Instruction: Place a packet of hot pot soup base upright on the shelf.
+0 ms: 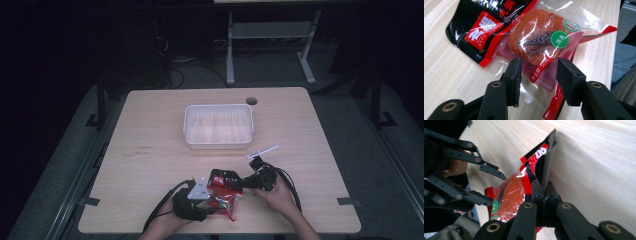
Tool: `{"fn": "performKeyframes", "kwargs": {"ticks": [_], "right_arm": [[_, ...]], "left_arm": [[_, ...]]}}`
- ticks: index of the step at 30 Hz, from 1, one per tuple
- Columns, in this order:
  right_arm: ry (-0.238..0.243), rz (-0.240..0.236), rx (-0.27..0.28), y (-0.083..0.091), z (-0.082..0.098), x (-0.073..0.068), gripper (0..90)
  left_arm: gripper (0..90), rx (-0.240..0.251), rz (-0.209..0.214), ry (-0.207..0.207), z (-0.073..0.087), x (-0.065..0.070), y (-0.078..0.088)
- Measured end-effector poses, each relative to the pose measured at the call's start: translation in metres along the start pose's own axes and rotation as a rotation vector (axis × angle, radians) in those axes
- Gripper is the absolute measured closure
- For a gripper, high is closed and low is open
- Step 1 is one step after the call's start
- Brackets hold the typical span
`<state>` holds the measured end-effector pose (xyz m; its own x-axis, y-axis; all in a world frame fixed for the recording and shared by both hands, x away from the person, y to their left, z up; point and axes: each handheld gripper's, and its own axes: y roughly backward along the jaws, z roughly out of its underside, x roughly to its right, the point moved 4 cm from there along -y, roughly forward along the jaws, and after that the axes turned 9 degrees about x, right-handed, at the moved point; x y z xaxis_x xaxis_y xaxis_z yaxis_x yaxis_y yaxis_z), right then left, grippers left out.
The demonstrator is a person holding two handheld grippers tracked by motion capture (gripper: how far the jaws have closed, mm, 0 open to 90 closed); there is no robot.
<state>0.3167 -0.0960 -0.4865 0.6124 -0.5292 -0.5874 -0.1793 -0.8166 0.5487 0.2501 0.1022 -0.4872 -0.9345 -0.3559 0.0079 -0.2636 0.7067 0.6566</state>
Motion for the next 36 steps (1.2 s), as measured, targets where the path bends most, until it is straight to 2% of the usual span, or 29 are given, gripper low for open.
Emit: {"fn": "performKeyframes", "kwargs": {"ticks": [6,9,10,14,16,19,20,21,22,26,31,36], "right_arm": [[-0.005,-0.021,0.038,0.009,-0.004,-0.009,89.5],[0.009,-0.024,0.064,0.015,-0.007,-0.016,89.5],[0.019,-0.019,0.088,0.021,-0.010,-0.024,89.5],[0.033,-0.025,0.120,0.031,-0.017,-0.033,89.5],[0.041,-0.026,0.155,0.039,-0.022,-0.041,89.5],[0.058,-0.026,0.174,0.045,-0.025,-0.048,89.5],[0.064,-0.047,0.204,0.051,-0.028,-0.056,89.5],[0.064,-0.047,0.204,0.051,-0.028,-0.056,89.5],[0.079,-0.037,0.219,0.057,-0.032,-0.062,89.5],[0.097,-0.025,0.243,0.066,-0.041,-0.067,89.6],[0.112,-0.002,0.248,0.074,-0.051,-0.071,89.6],[0.119,0.027,0.263,0.083,-0.070,-0.073,89.4]], "left_arm": [[50.7,-0.006,-0.037,-0.037,-0.002,0.004,0.003],[49.9,0.007,-0.049,-0.042,-0.003,0.005,0.007],[49.9,0.018,-0.048,-0.032,-0.003,0.005,0.011],[49.2,0.028,-0.052,-0.017,-0.001,0.002,0.018],[48.5,0.038,-0.069,0.003,0.001,-0.002,0.023],[48.3,0.050,-0.078,0.015,0.001,-0.005,0.028],[48.3,0.068,-0.086,0.030,0.002,-0.009,0.032],[48.3,0.068,-0.086,0.030,0.002,-0.009,0.032],[48.2,0.073,-0.089,0.036,0.002,-0.010,0.033],[47.1,0.073,-0.106,0.054,0.006,-0.017,0.039],[46.1,0.095,-0.125,0.059,0.005,-0.020,0.044],[45.6,0.092,-0.135,0.072,0.008,-0.024,0.047]]}}
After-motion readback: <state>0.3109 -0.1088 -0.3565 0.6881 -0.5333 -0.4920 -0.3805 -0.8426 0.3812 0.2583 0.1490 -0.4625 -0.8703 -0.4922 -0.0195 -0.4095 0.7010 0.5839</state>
